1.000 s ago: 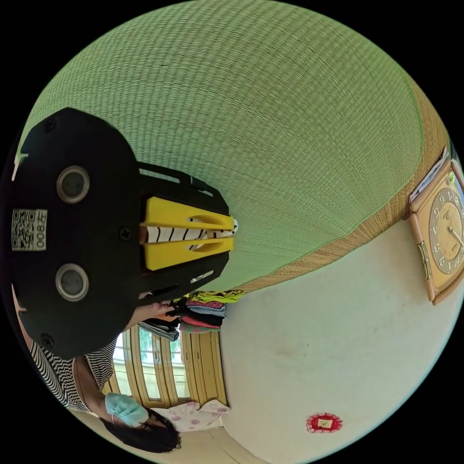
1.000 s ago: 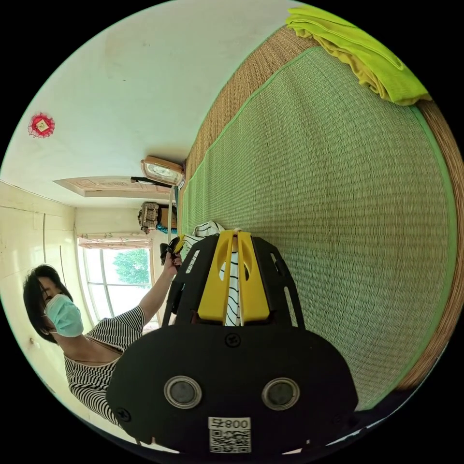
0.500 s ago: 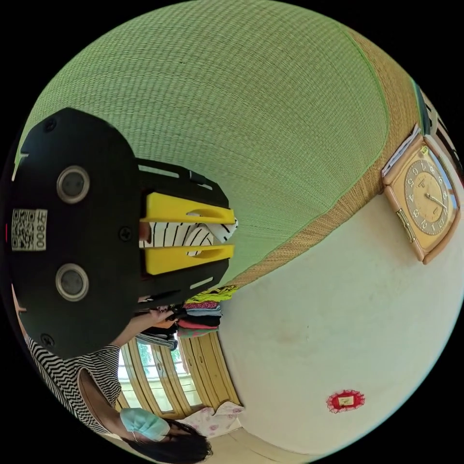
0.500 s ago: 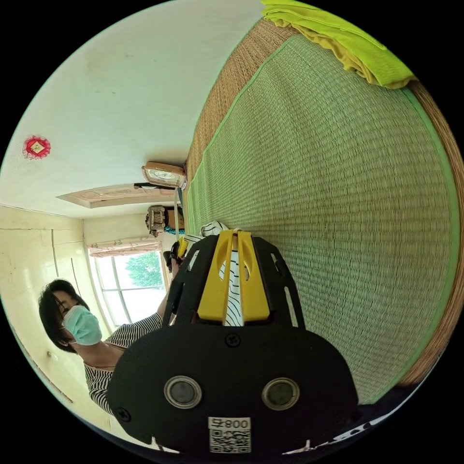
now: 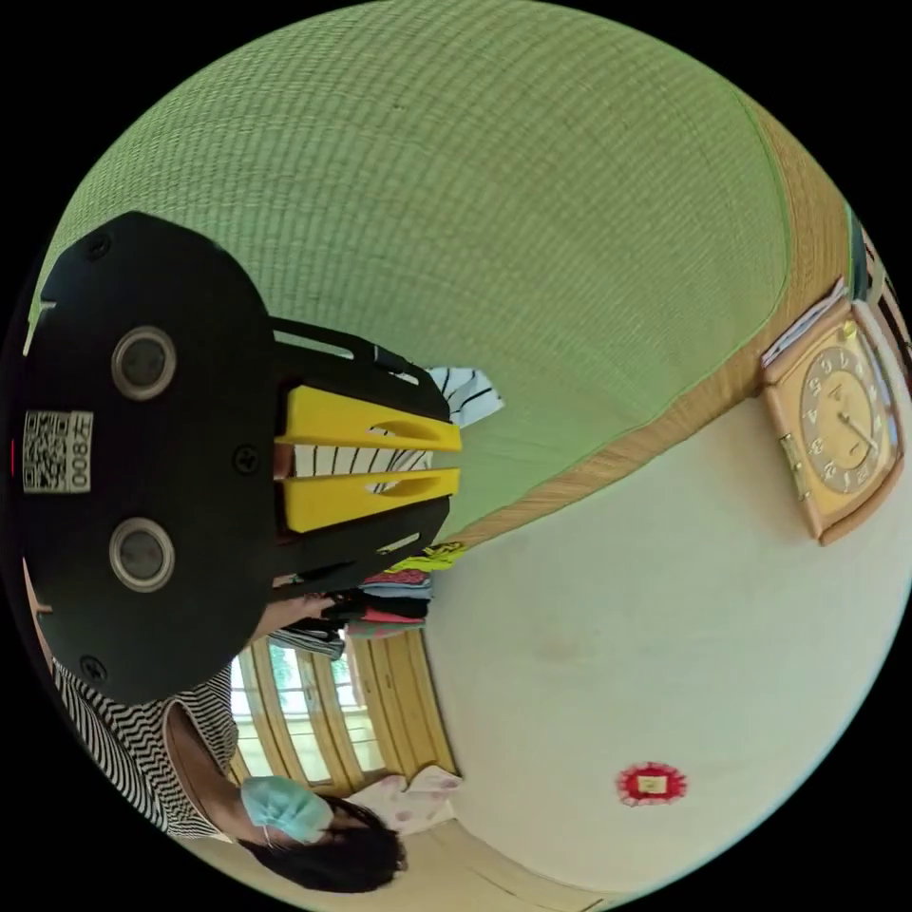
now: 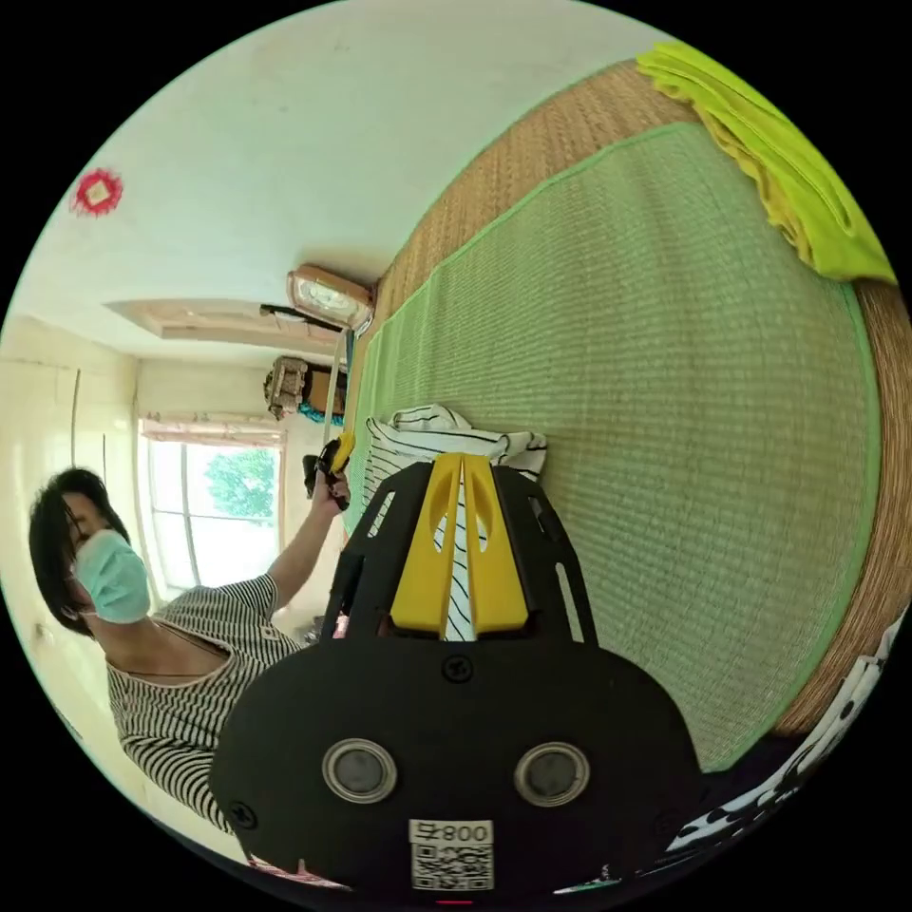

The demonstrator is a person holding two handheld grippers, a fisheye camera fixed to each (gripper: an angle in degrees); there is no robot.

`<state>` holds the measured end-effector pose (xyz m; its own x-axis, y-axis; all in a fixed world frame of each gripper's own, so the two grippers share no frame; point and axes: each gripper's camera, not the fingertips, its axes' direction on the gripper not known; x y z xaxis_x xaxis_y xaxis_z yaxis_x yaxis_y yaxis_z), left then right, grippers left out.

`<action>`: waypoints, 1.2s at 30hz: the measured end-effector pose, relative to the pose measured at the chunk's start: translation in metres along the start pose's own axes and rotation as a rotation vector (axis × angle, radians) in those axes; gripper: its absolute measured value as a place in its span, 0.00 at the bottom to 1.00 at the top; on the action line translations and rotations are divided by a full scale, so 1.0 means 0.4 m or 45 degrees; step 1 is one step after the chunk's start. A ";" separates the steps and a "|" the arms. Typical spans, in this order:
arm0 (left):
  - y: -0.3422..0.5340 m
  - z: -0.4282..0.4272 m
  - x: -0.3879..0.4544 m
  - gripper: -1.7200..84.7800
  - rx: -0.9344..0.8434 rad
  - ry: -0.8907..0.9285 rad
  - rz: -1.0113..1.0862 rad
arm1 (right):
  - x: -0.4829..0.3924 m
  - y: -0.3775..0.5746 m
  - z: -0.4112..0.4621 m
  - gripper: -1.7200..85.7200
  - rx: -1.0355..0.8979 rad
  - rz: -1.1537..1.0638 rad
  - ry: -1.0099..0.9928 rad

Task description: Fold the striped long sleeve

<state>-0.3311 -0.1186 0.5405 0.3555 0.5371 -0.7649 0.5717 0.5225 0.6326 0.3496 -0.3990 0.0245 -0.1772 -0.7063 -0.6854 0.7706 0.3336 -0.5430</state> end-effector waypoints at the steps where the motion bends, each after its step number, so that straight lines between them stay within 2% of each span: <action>1: 0.020 0.058 0.027 0.05 -0.121 -0.022 0.075 | -0.031 0.003 0.019 0.02 -0.017 -0.053 0.029; 5: 0.103 0.296 0.106 0.03 -0.498 -0.163 0.342 | -0.177 0.021 0.194 0.02 -0.215 -0.291 0.242; 8: 0.123 0.420 0.125 0.02 -0.597 -0.259 0.438 | -0.214 0.020 0.299 0.02 -0.321 -0.351 0.400; 14: 0.119 0.546 0.129 0.02 -0.617 -0.443 0.573 | -0.255 0.005 0.369 0.02 -0.320 -0.405 0.600; 25: 0.128 0.617 0.098 0.02 -0.452 -0.421 0.597 | -0.330 0.002 0.368 0.02 -0.099 -0.444 0.787; 29: 0.207 0.670 0.095 0.02 -0.511 -0.351 0.659 | -0.374 0.056 0.378 0.02 -0.012 -0.506 0.829; 32: 0.236 0.727 0.070 0.02 -0.569 -0.416 0.662 | -0.386 0.081 0.403 0.02 -0.011 -0.544 0.870; 36: 0.234 0.743 0.038 0.02 -0.512 -0.461 0.625 | -0.346 0.052 0.430 0.02 -0.074 -0.467 0.898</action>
<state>-0.0524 -0.2583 0.5519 0.7630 0.5556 -0.3302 -0.0071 0.5181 0.8553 0.4956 -0.4018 0.1916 -0.7739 -0.2218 -0.5931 0.5586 0.2021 -0.8044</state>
